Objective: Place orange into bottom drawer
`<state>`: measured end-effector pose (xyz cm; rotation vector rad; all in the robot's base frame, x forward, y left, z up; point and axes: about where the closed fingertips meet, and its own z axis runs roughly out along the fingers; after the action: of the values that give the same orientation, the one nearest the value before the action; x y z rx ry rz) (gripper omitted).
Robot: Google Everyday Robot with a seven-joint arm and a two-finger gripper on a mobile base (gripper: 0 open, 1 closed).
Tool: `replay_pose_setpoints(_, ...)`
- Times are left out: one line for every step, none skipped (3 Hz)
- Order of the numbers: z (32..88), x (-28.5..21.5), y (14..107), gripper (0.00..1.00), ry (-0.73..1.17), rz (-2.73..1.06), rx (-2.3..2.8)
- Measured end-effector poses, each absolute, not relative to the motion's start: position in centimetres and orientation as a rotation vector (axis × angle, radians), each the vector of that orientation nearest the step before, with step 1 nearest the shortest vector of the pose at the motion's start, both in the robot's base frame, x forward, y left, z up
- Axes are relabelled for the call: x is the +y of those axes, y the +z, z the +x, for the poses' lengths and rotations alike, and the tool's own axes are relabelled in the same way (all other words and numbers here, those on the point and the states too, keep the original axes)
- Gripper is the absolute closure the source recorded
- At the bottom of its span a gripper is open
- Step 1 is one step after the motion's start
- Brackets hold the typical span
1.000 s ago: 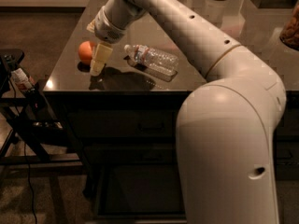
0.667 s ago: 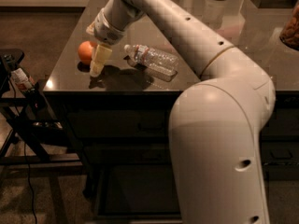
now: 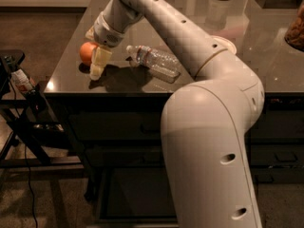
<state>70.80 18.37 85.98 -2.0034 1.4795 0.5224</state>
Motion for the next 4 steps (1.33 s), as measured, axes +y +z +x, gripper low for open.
replay_pose_setpoints(70.80, 18.37, 85.98, 0.19, 0.522, -2.003, 1.480)
replay_pose_setpoints(70.80, 18.37, 85.98, 0.43, 0.522, -2.003, 1.480)
replay_pose_setpoints(70.80, 18.37, 85.97, 0.66, 0.523, -2.003, 1.480)
replay_pose_setpoints(70.79, 18.39, 85.96, 0.89, 0.522, -2.004, 1.479)
